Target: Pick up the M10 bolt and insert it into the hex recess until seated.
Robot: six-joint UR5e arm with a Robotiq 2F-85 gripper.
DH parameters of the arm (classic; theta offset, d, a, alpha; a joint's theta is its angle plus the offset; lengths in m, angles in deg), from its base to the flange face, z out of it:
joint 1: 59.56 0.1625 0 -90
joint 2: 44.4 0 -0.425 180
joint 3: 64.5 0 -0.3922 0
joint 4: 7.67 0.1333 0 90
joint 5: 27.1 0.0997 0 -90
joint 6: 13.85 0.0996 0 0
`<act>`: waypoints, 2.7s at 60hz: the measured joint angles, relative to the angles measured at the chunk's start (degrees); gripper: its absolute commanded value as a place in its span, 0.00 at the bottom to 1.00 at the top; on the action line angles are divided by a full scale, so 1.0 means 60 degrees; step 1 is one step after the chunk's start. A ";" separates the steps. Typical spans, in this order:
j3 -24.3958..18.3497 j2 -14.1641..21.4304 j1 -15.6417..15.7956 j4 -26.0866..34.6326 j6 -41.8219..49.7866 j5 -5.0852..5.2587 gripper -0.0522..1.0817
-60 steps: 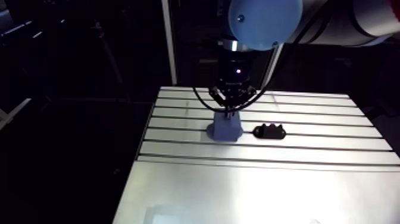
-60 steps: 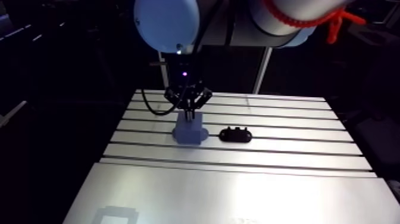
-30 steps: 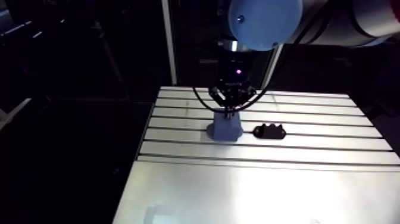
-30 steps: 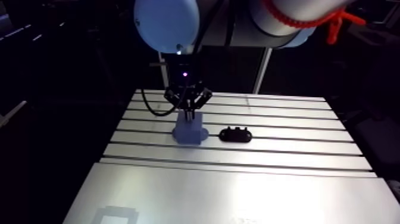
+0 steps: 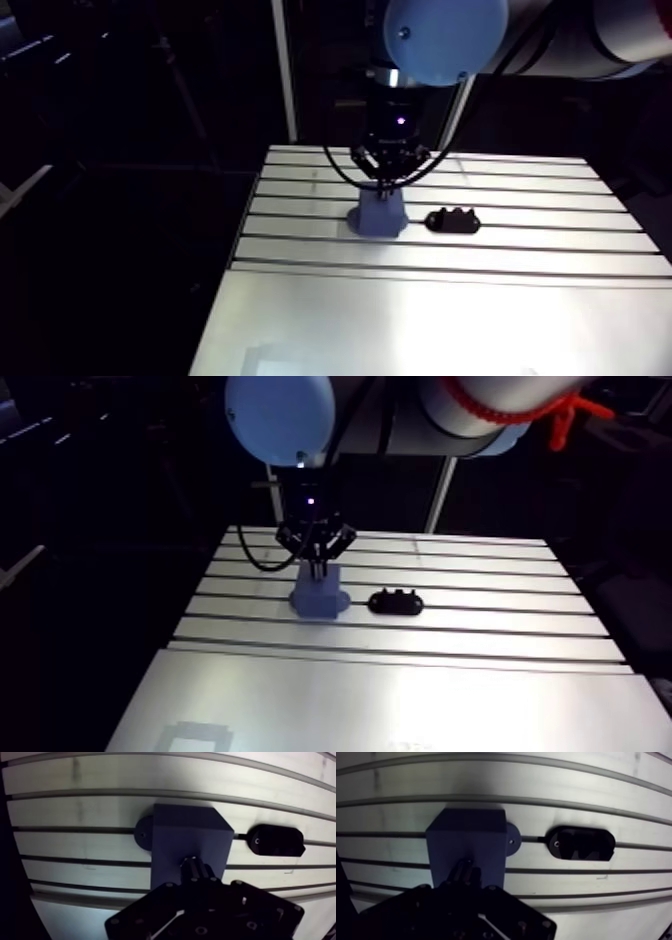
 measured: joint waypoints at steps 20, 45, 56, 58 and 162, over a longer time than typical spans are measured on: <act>-0.0005 -0.0028 0.0001 -0.0002 0.0000 0.0000 1.00; -0.0013 -0.0040 0.0001 0.0007 -0.0010 0.0011 1.00; -0.0057 -0.0015 0.0010 0.0031 -0.0014 0.0027 0.86; -0.0070 -0.0005 0.0014 0.0041 -0.0014 0.0034 0.67; -0.3330 0.2265 -0.0048 0.4420 -0.0324 0.0108 0.06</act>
